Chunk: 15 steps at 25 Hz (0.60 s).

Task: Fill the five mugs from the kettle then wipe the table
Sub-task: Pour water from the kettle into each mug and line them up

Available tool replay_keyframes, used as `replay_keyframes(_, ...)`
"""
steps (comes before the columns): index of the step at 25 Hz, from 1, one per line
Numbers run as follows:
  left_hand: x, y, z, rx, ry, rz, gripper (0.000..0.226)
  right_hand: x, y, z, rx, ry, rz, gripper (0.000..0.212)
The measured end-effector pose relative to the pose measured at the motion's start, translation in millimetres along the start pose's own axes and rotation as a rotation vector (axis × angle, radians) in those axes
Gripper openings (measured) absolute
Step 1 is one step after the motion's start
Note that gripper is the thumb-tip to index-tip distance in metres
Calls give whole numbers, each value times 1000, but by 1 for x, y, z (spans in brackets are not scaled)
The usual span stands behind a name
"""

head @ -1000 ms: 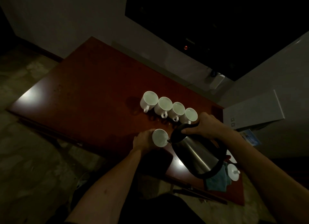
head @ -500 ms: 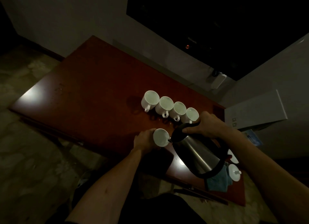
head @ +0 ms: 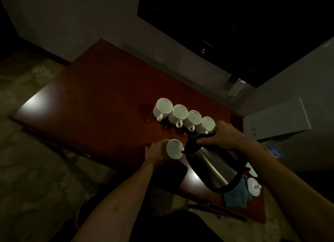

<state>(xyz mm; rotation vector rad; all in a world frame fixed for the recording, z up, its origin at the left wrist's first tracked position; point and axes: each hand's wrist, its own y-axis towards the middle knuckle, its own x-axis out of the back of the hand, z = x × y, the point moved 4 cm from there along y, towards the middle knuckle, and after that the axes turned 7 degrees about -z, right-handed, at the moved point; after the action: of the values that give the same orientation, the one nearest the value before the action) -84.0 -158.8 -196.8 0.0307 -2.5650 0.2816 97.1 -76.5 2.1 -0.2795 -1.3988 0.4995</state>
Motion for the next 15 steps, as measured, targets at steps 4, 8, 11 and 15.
replay_keyframes(4,1,0,-1,-4,-5,-1,69,1,-1,1,4,-13,-9,120)
replay_keyframes(8,2,-1,-2,-13,-39,1,69,2,-2,2,-13,-20,-5,121)
replay_keyframes(11,0,0,0,-3,-36,14,72,1,-1,2,-13,-18,9,119)
replay_keyframes(15,-1,-1,1,-14,-43,-5,70,4,-2,7,0,-7,11,119)
